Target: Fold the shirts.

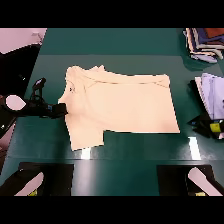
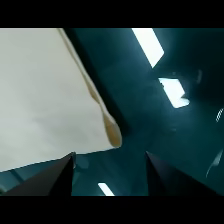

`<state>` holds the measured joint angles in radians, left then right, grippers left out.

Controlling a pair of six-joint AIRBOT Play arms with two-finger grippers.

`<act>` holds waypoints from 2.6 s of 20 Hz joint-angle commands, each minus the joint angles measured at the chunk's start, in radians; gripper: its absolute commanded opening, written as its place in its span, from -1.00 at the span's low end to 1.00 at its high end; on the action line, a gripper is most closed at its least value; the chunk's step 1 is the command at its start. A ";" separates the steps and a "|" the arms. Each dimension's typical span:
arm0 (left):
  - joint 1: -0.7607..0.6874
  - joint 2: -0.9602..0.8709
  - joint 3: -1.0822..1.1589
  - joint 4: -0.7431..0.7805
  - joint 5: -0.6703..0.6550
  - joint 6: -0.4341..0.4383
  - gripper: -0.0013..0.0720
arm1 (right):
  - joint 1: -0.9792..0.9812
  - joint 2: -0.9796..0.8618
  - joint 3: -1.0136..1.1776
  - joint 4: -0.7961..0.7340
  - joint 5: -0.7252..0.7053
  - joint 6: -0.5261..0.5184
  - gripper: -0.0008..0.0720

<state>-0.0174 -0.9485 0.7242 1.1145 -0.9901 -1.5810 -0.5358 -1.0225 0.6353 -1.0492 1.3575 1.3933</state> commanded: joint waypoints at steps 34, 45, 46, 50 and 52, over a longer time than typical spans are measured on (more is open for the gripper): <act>0.001 0.160 1.313 0.177 -0.142 0.018 -0.91 | 0.310 0.177 1.334 -0.104 0.017 0.027 -0.94; 0.001 -0.360 0.879 0.160 -0.337 0.041 -0.90 | 0.409 -0.512 1.388 -0.106 0.375 0.094 -0.94; 0.001 -0.416 0.856 0.160 -0.314 0.056 -0.90 | 0.421 -0.587 1.388 -0.105 0.387 0.106 -0.94; 0.001 -0.614 0.852 0.148 -0.117 0.073 -0.90 | 0.470 -0.816 1.388 -0.105 0.304 0.108 -0.94; 0.001 -0.666 0.853 0.122 0.035 0.076 -0.90 | 0.481 -0.874 1.389 -0.097 0.163 0.108 -0.94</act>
<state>-0.0174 -1.5120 1.5925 1.2701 -1.1496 -1.5200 -0.0784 -1.7782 2.0224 -1.1606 1.6493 1.4948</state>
